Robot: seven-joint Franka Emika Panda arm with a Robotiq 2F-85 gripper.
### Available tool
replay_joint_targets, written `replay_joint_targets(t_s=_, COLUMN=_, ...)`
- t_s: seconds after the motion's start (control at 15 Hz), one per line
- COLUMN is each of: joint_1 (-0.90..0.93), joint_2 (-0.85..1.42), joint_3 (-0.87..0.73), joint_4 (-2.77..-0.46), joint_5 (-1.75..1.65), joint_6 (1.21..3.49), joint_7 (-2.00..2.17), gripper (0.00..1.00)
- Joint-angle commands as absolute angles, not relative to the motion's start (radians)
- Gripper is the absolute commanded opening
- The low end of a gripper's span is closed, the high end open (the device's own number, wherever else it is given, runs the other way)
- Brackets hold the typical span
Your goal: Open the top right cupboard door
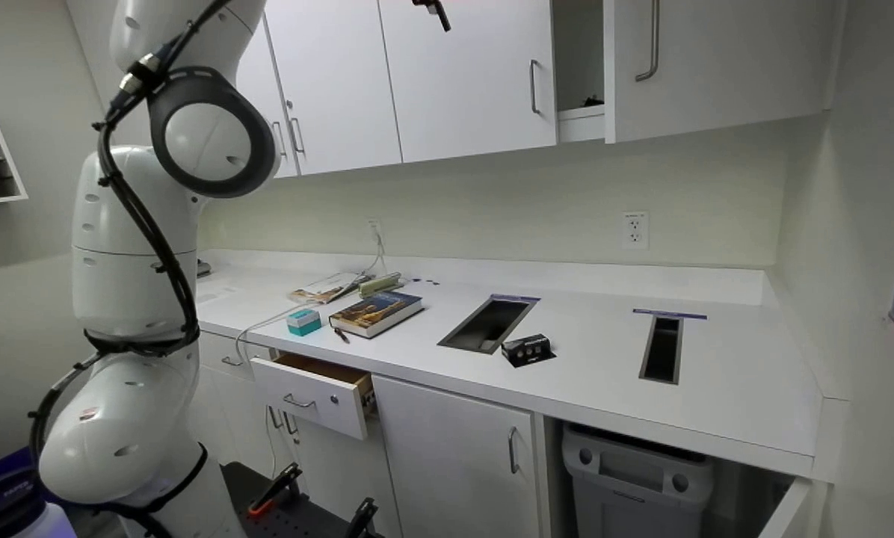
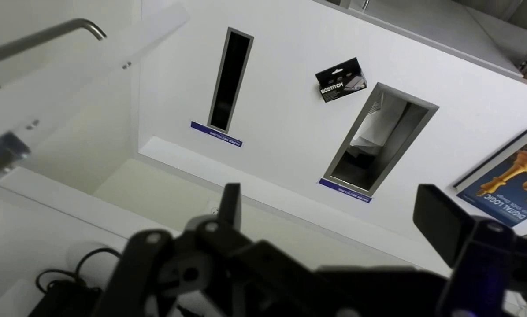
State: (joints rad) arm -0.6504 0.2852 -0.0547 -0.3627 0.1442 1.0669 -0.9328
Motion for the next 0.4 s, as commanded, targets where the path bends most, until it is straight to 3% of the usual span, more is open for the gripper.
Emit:
replay_joint_targets(t_s=0.0, joint_1=-0.562, joint_2=0.315, joint_3=-0.068, joint_4=-0.363, joint_5=0.105, joint_6=1.059, joint_7=-0.918, gripper=1.00)
replay_joint_targets(t_s=0.33, joint_1=-0.552, joint_2=0.335, joint_3=-0.068, joint_4=-0.364, joint_5=0.127, joint_6=1.067, joint_7=-0.932, gripper=1.00)
